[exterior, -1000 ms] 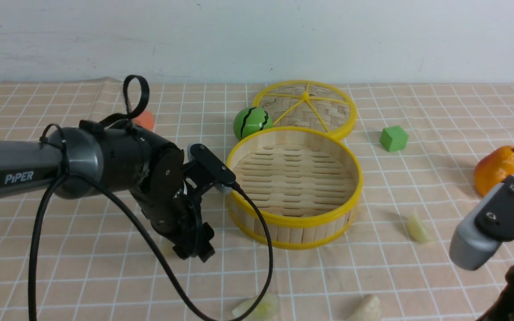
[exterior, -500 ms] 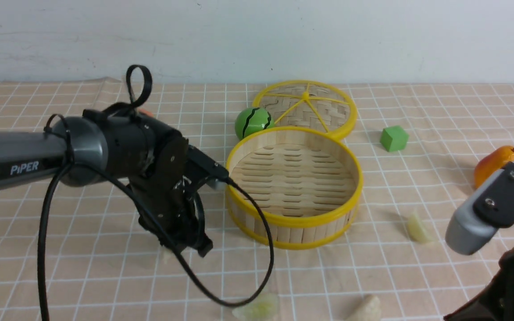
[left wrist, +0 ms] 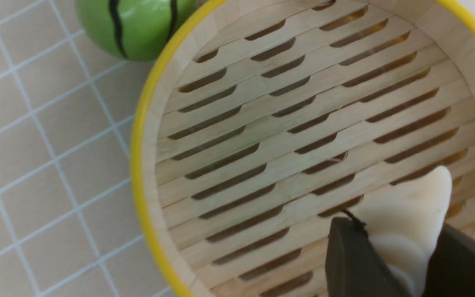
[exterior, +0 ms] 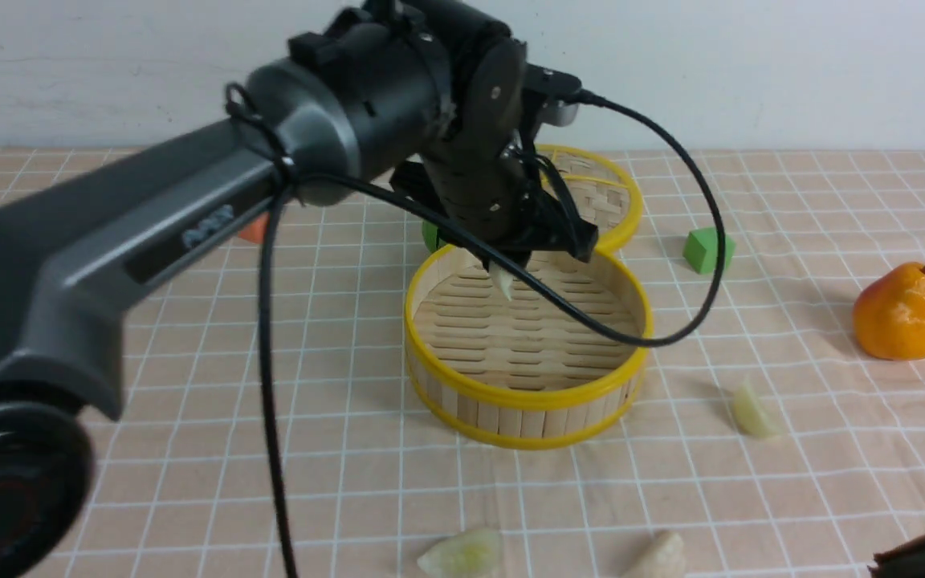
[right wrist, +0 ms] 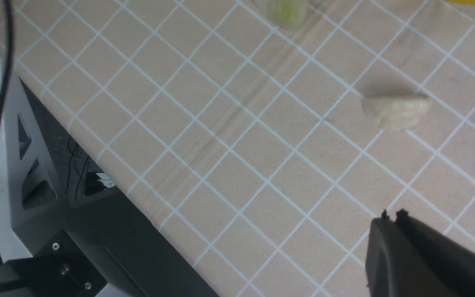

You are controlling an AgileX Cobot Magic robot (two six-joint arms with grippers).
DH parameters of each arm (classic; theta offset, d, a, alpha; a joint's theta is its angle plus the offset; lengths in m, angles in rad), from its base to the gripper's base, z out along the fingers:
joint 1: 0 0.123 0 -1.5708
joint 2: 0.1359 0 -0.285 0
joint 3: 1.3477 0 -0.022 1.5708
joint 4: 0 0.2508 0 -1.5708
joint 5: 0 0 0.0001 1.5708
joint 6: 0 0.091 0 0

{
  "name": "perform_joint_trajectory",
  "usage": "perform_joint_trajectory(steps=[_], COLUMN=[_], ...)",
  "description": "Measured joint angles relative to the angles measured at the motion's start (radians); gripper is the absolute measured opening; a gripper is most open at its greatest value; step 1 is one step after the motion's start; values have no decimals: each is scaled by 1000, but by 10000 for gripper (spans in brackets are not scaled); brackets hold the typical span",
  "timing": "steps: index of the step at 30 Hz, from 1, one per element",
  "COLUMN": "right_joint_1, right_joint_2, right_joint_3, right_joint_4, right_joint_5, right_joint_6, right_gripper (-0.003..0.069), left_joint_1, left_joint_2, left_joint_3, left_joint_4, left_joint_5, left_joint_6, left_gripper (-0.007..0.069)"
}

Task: Put the dumplings into the steamer on the table with the brown tablecloth.
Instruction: 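Place the dumpling into the bamboo steamer basket with the left gripper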

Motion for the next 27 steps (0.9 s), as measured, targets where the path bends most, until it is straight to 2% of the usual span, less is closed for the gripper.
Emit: perform_joint_trajectory(steps=[9,16,19,21,24,27], right_joint_1=[0,0,0,0,0,0], right_joint_2=[-66,-68,-68,-68,-68,-68], right_joint_3=[0,0,0,0,0,0], right_joint_4=[-32,-64,-81,-90,-94,-96], right_joint_5=[95,101,101,101,101,101], right_joint_6=[0,0,0,0,0,0], right_gripper=[18,25,27,31,31,31], left_joint_1=[-3,-3,-3,-3,-3,-3], left_joint_2=[305,363,364,364,346,287], left_joint_3=[-333,-374,-374,-374,-374,-374], left_joint_4=[14,20,24,24,14,-6], left_joint_5=[25,24,18,13,32,74], left_joint_6=[-88,-95,-95,-95,-98,-100], left_gripper=[180,195,254,352,459,528])
